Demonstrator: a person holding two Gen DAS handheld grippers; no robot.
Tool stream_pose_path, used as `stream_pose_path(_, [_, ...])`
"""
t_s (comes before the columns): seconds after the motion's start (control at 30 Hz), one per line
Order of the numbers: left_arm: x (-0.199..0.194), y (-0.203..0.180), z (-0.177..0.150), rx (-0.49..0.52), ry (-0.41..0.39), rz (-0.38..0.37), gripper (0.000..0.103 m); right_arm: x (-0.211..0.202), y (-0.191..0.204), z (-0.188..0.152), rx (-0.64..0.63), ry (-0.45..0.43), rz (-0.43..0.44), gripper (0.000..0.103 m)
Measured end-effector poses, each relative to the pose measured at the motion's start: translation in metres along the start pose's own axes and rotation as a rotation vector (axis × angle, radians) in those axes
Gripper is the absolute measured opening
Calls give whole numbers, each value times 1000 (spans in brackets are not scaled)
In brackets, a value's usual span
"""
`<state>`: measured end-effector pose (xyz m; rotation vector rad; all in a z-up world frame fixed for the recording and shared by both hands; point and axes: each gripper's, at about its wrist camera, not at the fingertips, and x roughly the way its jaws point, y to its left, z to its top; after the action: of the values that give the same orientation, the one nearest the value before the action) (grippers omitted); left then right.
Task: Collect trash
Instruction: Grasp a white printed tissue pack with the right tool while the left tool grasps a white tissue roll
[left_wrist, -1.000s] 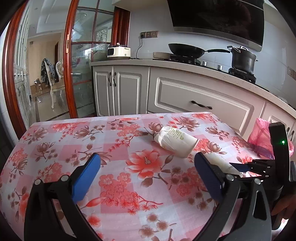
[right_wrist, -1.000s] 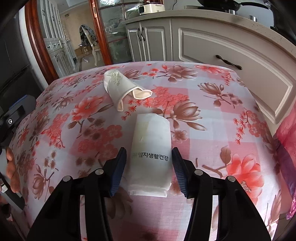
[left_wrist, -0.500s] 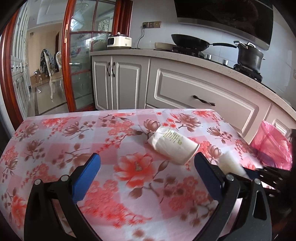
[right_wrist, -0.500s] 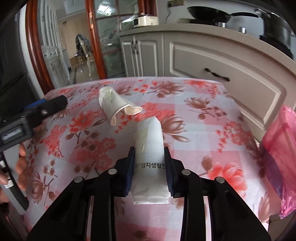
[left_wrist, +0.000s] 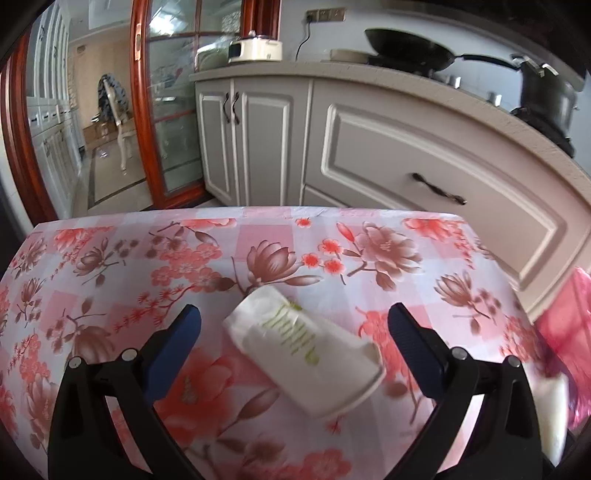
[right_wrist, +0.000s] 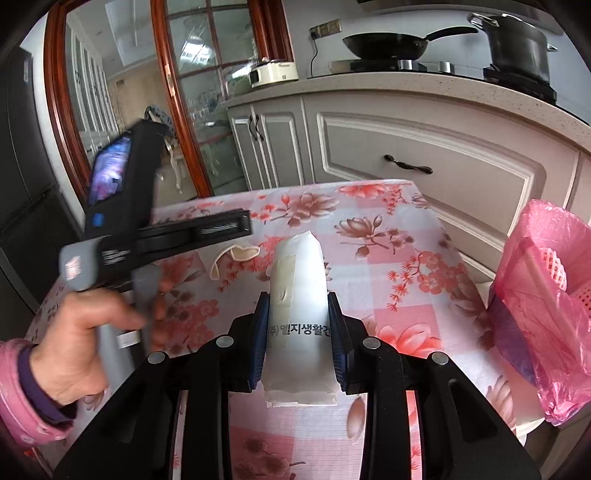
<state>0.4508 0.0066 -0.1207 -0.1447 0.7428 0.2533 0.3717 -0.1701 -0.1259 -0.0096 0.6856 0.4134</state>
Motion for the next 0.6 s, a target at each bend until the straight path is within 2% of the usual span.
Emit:
stream_pose_path(0.3, [22, -12, -7, 94, 89, 92, 98, -15, -14, -1, 44, -35, -5, 30])
stream_pose_path(0.43, [12, 3, -14, 97, 102, 110, 87, -21, -13, -2, 58, -42, -9, 30])
stream_pose_path(0.6, [-7, 36, -28, 87, 120, 88, 85, -22, -7, -4, 62, -38, 1, 30])
